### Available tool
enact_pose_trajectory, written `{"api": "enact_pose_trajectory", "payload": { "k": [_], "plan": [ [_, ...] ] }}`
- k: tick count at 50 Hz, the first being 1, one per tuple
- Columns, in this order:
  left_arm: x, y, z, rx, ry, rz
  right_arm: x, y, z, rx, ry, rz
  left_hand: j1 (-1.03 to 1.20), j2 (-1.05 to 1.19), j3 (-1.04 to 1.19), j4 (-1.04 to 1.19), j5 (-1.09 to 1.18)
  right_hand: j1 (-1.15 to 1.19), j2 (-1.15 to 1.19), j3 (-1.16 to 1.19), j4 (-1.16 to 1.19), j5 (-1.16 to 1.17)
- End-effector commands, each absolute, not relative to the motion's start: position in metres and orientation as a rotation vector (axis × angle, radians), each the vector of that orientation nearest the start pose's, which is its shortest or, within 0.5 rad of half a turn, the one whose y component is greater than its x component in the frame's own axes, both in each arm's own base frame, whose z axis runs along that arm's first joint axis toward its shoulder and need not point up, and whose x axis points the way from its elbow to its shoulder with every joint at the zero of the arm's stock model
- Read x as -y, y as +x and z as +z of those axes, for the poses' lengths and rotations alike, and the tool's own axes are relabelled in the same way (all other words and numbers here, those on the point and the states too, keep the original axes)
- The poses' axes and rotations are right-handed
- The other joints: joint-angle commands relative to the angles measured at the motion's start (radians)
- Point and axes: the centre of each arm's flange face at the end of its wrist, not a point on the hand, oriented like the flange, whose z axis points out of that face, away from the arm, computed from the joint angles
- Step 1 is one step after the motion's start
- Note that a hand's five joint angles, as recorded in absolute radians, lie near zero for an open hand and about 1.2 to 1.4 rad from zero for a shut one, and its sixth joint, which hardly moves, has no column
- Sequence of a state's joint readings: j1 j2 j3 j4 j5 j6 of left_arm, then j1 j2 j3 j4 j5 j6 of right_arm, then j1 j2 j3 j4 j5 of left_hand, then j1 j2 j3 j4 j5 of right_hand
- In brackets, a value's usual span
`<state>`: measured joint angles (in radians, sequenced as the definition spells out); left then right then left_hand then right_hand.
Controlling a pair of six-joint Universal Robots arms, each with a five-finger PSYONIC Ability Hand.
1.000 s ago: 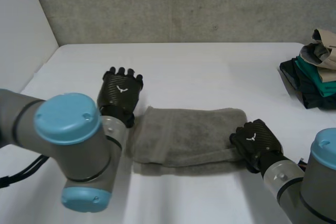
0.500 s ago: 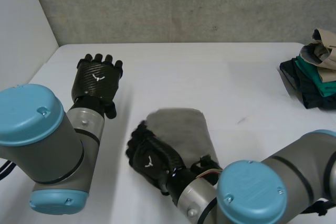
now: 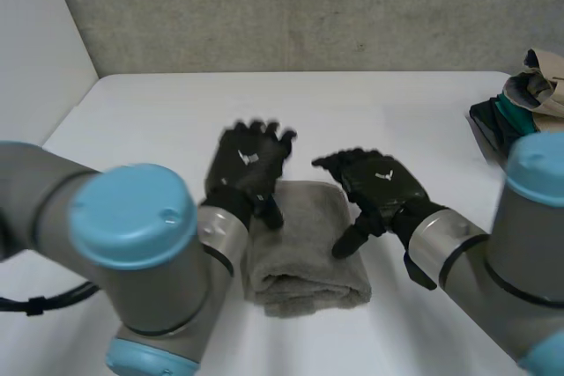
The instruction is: Fold the laundry.
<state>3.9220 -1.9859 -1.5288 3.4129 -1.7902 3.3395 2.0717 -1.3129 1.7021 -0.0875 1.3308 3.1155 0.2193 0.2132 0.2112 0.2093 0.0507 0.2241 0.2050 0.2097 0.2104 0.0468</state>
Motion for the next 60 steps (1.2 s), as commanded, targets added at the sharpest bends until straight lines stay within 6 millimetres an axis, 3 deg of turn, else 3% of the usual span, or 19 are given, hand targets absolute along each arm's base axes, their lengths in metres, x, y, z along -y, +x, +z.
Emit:
{"api": "enact_pose_trajectory", "payload": {
  "k": [1,7,14,18,20,23,28,31,32,35,52,60],
  "plan": [
    [0.185,-0.343,0.148,-2.460,1.046,-1.882,0.223,0.297,0.164,-2.197,-0.802,-1.362,0.018,0.024,0.026,0.028,0.012,-0.050,-0.030,-0.035,-0.036,-0.047],
    [0.185,-0.333,0.130,-2.480,1.060,-1.713,0.225,0.299,0.131,-2.315,-0.894,-1.229,0.018,0.024,0.026,0.028,0.012,-0.050,-0.030,-0.035,-0.036,-0.047],
    [0.185,-0.333,0.138,-2.478,1.065,-1.724,0.233,0.292,0.148,-2.331,-1.061,-1.461,0.009,0.015,0.017,0.019,0.003,-0.050,-0.030,-0.035,-0.036,-0.047],
    [0.190,-0.337,0.179,-2.425,1.002,-1.900,0.225,0.292,0.180,-2.223,-1.092,-1.670,0.000,0.006,0.008,0.010,-0.006,-0.050,-0.030,-0.035,-0.036,-0.047],
    [0.194,-0.338,0.206,-2.383,0.966,-2.013,0.208,0.294,0.194,-2.135,-1.121,-1.745,-0.003,0.003,0.005,0.007,-0.009,-0.050,-0.030,-0.035,-0.036,-0.047],
    [0.199,-0.339,0.228,-2.349,0.967,-2.114,0.191,0.297,0.195,-2.064,-1.157,-1.784,0.000,0.006,0.008,0.010,-0.006,-0.050,-0.030,-0.035,-0.036,-0.047],
    [0.203,-0.348,0.255,-2.297,1.197,-2.281,0.148,0.301,0.168,-1.983,-1.257,-1.741,0.015,0.021,0.023,0.025,0.009,-0.050,-0.030,-0.035,-0.036,-0.047],
    [0.197,-0.355,0.259,-2.296,1.369,-2.332,0.132,0.303,0.152,-1.953,-1.298,-1.717,0.012,0.018,0.020,0.022,0.006,-0.050,-0.030,-0.035,-0.036,-0.047],
    [0.191,-0.361,0.260,-2.295,1.491,-2.353,0.131,0.303,0.148,-1.955,-1.303,-1.712,0.012,0.018,0.020,0.022,0.006,-0.050,-0.030,-0.035,-0.036,-0.047],
    [0.186,-0.364,0.262,-2.300,1.641,-2.368,0.132,0.302,0.131,-1.983,-1.319,-1.688,0.015,0.021,0.023,0.025,0.009,-0.050,-0.030,-0.035,-0.036,-0.047],
    [0.193,-0.364,0.252,-2.343,1.639,-2.326,0.149,0.314,0.098,-1.918,-1.396,-1.816,0.012,0.018,0.020,0.022,0.006,-0.050,-0.030,-0.035,-0.036,-0.047],
    [0.194,-0.364,0.252,-2.342,1.639,-2.328,0.159,0.322,0.106,-1.867,-1.355,-1.897,0.003,0.009,0.011,0.013,-0.003,-0.050,-0.030,-0.035,-0.036,-0.047]
  ]
}}
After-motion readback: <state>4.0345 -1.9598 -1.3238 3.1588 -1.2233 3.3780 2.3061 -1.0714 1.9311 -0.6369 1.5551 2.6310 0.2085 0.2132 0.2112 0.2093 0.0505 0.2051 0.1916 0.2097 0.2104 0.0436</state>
